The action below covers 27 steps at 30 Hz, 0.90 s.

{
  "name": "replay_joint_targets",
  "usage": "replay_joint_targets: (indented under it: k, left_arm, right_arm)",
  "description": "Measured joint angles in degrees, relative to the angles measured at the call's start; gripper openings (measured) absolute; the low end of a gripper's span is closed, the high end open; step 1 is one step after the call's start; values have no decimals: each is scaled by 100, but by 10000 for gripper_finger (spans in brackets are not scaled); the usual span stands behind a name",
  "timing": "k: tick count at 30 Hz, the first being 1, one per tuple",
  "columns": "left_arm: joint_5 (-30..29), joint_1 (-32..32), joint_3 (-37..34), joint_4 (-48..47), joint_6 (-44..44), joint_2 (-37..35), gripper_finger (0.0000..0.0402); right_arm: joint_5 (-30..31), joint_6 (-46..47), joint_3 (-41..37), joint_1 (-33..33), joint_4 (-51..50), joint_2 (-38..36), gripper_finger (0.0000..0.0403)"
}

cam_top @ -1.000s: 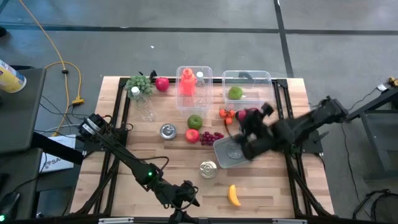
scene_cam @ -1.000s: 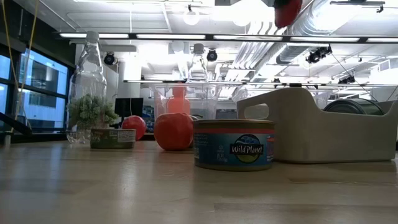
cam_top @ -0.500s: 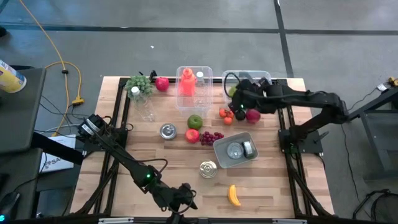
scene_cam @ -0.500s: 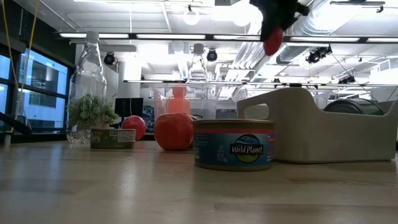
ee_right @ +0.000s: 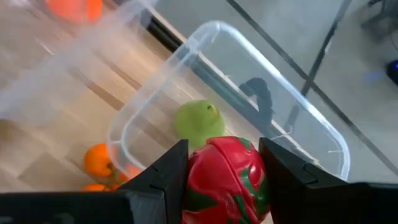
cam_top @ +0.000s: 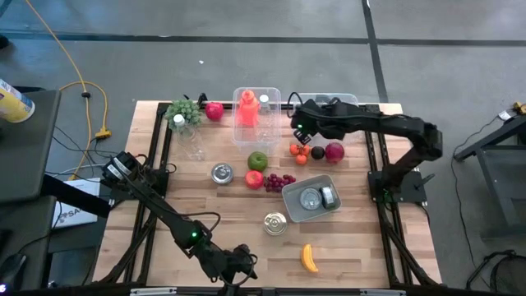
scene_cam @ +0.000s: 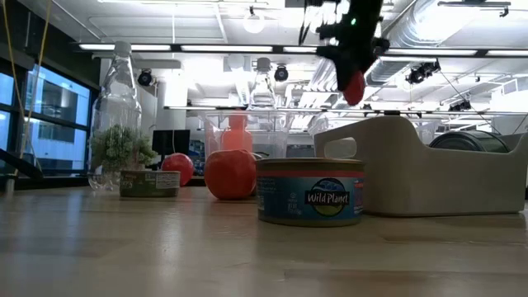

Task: Pick & Place Food Item
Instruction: Put the dragon fruit into the right transparent bin

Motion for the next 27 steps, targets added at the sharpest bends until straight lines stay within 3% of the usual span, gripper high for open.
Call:
replay_joint_targets:
  k: [9,27]
  left_arm:
    - [1,-26,0,0,0,0,342]
    - [-3,-27,0,-3,-179,0,342]
  right_arm:
    - [-172,-179,-1,-372,77,563,145]
    - [-643,-402,-2,-519,333,591,156]
